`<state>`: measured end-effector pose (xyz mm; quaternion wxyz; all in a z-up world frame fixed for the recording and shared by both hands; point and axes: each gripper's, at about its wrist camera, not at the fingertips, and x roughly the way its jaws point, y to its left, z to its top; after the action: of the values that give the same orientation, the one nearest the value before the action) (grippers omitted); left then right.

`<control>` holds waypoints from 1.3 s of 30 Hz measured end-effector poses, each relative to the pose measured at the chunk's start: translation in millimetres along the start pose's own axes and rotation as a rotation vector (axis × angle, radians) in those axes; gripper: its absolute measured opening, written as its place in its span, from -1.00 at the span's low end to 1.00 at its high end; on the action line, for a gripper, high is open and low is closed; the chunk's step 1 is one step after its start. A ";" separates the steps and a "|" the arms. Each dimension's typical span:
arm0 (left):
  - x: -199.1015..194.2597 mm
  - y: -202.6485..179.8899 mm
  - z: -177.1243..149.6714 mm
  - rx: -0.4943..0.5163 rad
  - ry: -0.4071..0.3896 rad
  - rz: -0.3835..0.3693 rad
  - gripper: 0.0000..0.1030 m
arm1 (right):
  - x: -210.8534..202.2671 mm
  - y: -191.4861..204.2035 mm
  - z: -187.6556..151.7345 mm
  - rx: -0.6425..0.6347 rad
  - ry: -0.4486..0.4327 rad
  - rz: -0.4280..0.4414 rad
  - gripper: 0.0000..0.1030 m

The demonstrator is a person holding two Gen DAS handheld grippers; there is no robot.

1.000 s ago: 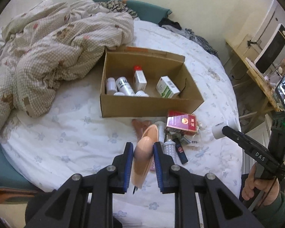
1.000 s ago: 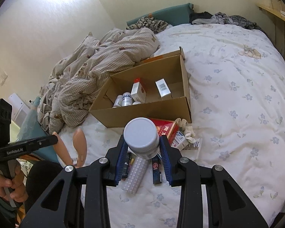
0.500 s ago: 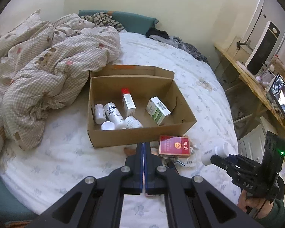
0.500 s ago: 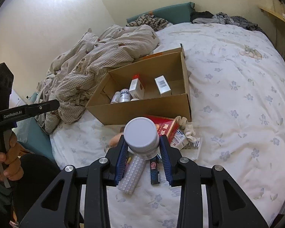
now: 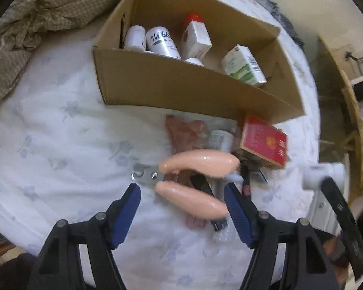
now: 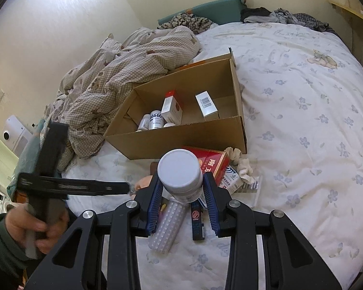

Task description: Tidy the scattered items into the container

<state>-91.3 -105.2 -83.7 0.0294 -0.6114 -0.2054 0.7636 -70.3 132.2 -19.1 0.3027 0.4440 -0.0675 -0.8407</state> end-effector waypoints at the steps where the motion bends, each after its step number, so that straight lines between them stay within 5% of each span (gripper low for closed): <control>1: 3.8 -8.9 2.7 0.053 -0.009 0.037 0.39 | 0.1 -0.1 0.2 -0.003 0.000 -0.002 -0.28; 4: 16.9 -39.2 7.7 0.244 -0.021 0.178 0.40 | -0.7 -2.4 0.1 0.000 0.002 -0.006 -0.28; 12: 42.4 -73.9 -4.0 0.630 0.048 0.367 0.40 | -5.7 -8.9 5.3 0.041 -0.006 0.014 -0.28; 18: 51.8 -73.3 -4.9 0.725 0.066 0.221 0.42 | -5.1 -5.3 6.9 0.029 -0.007 0.019 -0.28; 21: 50.6 -73.0 -9.8 0.769 0.057 0.158 -0.09 | -4.3 -8.9 6.8 0.043 -0.002 0.014 -0.28; 25: 38.5 -73.0 -24.0 0.805 0.014 0.167 -0.17 | -4.8 -10.4 8.3 0.052 -0.006 0.016 -0.28; 32: -31.3 -70.8 -42.7 0.746 -0.152 0.165 -0.48 | -12.2 -7.9 8.8 0.043 -0.024 0.029 -0.28; 35: -61.2 -70.0 -32.4 0.714 -0.225 0.145 -1.00 | -14.0 -7.7 8.8 0.045 -0.029 0.036 -0.28; 39: -102.3 -68.7 -6.9 0.658 -0.321 0.082 -1.00 | -15.8 -7.3 7.7 0.040 -0.030 0.037 -0.28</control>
<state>-73.3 -70.7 33.5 0.1612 -0.4494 0.0739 0.8755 -72.9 145.9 -6.2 0.3083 0.4360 -0.0971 -0.8399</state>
